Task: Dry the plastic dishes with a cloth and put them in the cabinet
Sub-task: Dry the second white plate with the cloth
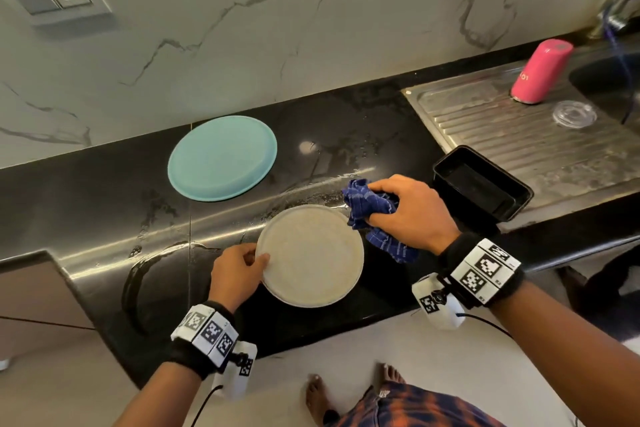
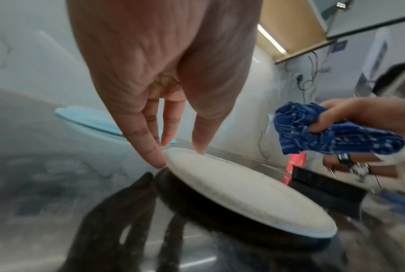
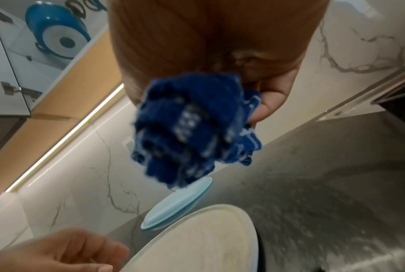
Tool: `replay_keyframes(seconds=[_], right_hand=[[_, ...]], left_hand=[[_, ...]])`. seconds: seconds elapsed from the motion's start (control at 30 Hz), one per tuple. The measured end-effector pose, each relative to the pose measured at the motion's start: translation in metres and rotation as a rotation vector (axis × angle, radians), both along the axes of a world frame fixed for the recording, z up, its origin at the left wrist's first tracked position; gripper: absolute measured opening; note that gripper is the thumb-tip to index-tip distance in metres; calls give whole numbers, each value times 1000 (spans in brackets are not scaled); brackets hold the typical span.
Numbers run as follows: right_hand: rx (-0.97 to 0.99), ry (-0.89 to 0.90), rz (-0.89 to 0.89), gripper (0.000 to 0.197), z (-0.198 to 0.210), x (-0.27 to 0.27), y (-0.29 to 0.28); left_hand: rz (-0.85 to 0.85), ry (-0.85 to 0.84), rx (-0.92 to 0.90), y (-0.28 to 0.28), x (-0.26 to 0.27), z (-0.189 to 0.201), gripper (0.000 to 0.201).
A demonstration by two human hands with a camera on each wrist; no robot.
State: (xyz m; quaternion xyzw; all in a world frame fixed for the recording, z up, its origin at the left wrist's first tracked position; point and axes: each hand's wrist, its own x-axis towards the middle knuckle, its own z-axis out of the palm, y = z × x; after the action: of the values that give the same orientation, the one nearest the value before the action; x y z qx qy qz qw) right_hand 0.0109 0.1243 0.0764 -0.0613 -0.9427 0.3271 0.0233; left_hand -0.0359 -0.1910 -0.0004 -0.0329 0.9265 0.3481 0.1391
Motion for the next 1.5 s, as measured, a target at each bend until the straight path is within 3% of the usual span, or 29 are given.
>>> replay_keyframes(seconds=[0.27,0.6,0.83,1.07,1.17,1.23,1.33,1.5], right_hand=[[138,-168,79,50,-29,-14,-23],[360,-317,132,47,-66,-35,-59],[455,-329,140,36,-69,-65,-83],[473,-247,423,35,-73,-91,-142],[531,-225,545,43,-69,-92,-141],[580,-248,522,47,-61,-96,-127],[584,-292,350,42,-51,-91,-98],[575,-392,198,35,-58,-43,-89]], left_hand=[[-282,113,-350,11,20,5,62],[-352,1,-343,15,27,-1,90],[-356,-16,-352,16,24,-2,77],[-323,-3,-313,16,26,-7,72],[-317,-4,-322,17,28,-9,75],[-322,2,-320,17,29,-8,74],[-337,7,-317,18,29,-6,73],[-384,-4,-323,17,27,-6,78]])
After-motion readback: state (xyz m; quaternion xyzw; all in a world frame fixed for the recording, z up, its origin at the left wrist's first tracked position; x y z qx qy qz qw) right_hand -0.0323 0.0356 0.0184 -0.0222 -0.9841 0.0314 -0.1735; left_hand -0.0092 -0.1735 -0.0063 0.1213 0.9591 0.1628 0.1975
